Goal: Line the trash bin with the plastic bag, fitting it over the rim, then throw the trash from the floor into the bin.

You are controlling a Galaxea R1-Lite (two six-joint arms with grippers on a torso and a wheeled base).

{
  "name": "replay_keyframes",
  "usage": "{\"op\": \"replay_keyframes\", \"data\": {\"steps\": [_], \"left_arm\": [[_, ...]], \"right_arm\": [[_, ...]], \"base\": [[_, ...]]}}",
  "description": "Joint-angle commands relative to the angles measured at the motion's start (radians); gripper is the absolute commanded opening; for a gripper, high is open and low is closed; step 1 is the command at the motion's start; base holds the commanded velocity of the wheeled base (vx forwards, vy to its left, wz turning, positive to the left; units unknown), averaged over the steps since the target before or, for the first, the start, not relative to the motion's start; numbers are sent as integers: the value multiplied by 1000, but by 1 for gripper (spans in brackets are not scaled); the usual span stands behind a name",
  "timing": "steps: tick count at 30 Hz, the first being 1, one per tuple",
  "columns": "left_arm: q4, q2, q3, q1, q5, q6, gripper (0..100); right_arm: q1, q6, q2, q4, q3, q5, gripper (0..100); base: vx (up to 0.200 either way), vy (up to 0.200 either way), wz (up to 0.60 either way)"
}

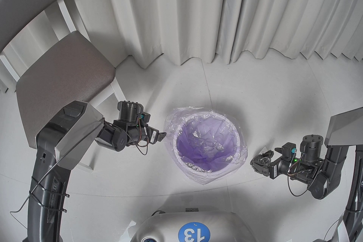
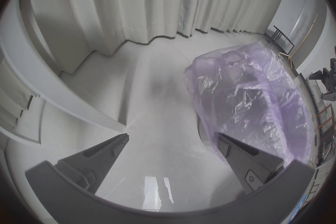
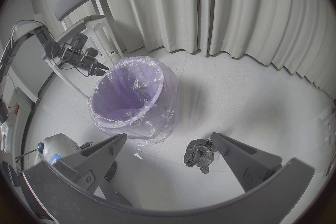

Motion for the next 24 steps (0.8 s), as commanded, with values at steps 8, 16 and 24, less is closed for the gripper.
{"op": "replay_keyframes", "data": {"steps": [8, 16, 24], "left_arm": [[232, 169, -269, -21, -11, 149, 100], [181, 105, -177, 17, -26, 110, 100], [-126, -160, 254, 39, -157, -138, 100]], "right_arm": [[-20, 3, -6, -26, 22, -3, 100], [-59, 26, 9, -34, 7, 2, 100], [-71, 128, 38, -55, -13, 3, 100]], "base": [[0, 0, 0], [0, 0, 0], [0, 0, 0]]}}
